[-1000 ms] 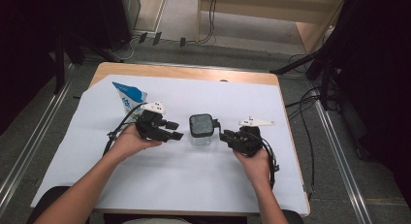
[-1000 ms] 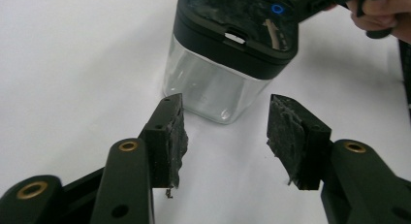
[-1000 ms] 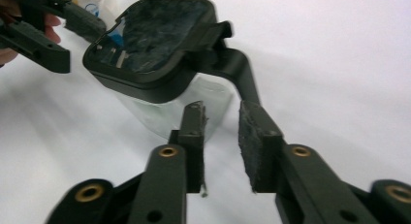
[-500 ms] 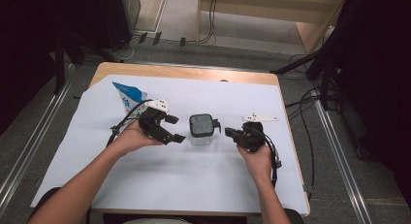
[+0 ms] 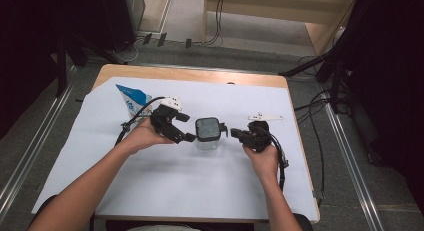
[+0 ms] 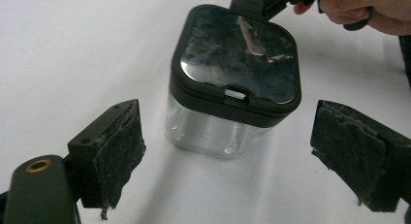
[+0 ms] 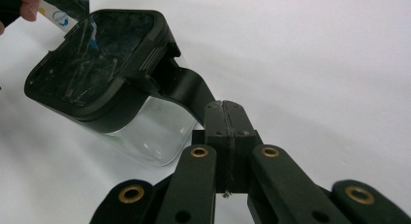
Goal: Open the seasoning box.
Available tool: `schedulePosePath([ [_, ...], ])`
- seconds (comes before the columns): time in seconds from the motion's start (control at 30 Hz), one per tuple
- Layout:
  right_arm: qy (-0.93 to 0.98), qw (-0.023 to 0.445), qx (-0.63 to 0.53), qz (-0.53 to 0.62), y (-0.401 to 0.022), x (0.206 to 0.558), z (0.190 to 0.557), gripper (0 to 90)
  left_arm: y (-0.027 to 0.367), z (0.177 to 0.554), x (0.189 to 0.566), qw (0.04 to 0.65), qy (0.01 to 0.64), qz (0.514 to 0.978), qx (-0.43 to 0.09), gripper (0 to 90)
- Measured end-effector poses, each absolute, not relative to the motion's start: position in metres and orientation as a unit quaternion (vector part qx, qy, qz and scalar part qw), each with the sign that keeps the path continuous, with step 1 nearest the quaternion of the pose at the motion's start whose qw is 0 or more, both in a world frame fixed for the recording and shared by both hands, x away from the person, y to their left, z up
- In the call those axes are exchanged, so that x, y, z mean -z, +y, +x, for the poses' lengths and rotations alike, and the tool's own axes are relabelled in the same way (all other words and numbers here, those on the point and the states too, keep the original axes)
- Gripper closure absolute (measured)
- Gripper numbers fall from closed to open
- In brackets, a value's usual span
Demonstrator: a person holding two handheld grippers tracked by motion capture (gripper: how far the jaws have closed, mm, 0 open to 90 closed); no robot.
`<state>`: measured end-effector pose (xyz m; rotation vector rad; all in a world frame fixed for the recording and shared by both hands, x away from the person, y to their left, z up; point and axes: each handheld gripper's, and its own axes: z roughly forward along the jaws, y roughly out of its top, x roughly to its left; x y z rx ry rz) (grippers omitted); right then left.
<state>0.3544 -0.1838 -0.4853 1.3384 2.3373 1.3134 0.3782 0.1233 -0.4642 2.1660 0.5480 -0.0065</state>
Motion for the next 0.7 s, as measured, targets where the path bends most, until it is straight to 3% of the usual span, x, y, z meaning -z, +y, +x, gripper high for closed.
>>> schedulePosePath([
  [0.2, 0.778, 0.072, -0.440, 0.443, -0.178, 0.486, 0.359, 90.0, 0.114, 0.378, 0.472, 0.422, 0.225, 0.878, -0.004, 6.0],
  [0.7, 0.782, 0.069, -0.433, 0.443, -0.175, 0.489, 0.362, 90.0, 0.107, 0.378, 0.480, 0.438, 0.197, 0.877, 0.009, 11.6],
])
